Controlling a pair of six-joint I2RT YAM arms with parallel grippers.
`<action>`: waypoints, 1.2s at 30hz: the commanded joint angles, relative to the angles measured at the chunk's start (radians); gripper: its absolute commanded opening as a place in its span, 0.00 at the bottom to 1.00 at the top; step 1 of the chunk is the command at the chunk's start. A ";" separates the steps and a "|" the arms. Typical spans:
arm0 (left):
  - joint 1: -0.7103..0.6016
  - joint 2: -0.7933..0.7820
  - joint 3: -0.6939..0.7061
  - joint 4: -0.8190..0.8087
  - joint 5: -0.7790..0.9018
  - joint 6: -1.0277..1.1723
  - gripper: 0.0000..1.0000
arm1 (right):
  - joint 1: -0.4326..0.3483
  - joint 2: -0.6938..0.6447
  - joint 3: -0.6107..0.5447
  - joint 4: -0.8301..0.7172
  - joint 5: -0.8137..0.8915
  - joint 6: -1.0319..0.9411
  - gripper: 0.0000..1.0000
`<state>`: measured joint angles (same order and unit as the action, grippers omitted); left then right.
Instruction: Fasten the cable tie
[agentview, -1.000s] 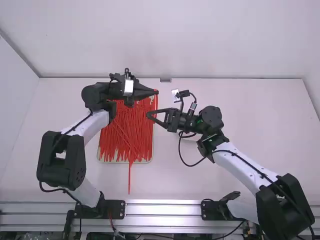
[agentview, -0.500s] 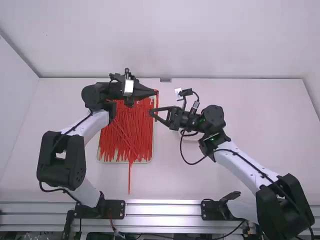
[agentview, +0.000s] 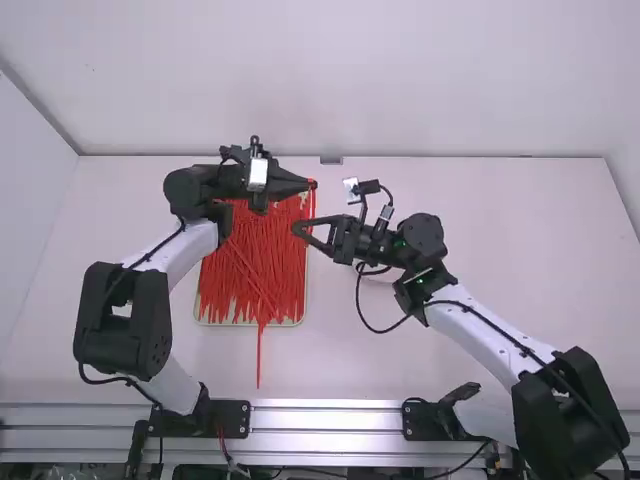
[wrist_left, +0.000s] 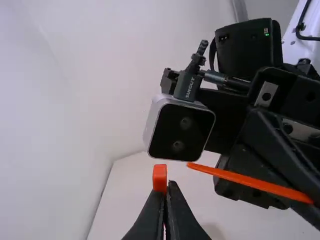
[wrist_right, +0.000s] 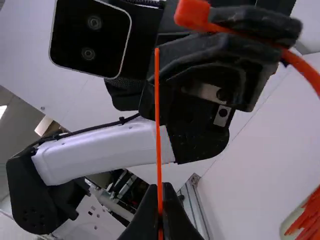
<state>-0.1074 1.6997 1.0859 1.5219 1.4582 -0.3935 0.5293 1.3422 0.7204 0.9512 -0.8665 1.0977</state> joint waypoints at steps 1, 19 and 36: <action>0.003 -0.007 -0.008 0.004 -0.003 0.008 0.01 | -0.005 -0.010 0.019 0.007 0.006 0.006 0.00; -0.011 -0.007 -0.008 0.011 -0.007 0.008 0.01 | -0.005 -0.007 0.019 0.002 0.019 0.005 0.00; -0.026 -0.007 -0.008 0.020 0.027 0.008 0.02 | 0.005 -0.007 0.019 -0.016 0.031 0.005 0.00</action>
<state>-0.1215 1.6997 1.0859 1.5345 1.4807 -0.3931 0.5278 1.3422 0.7204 0.9314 -0.8413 1.0969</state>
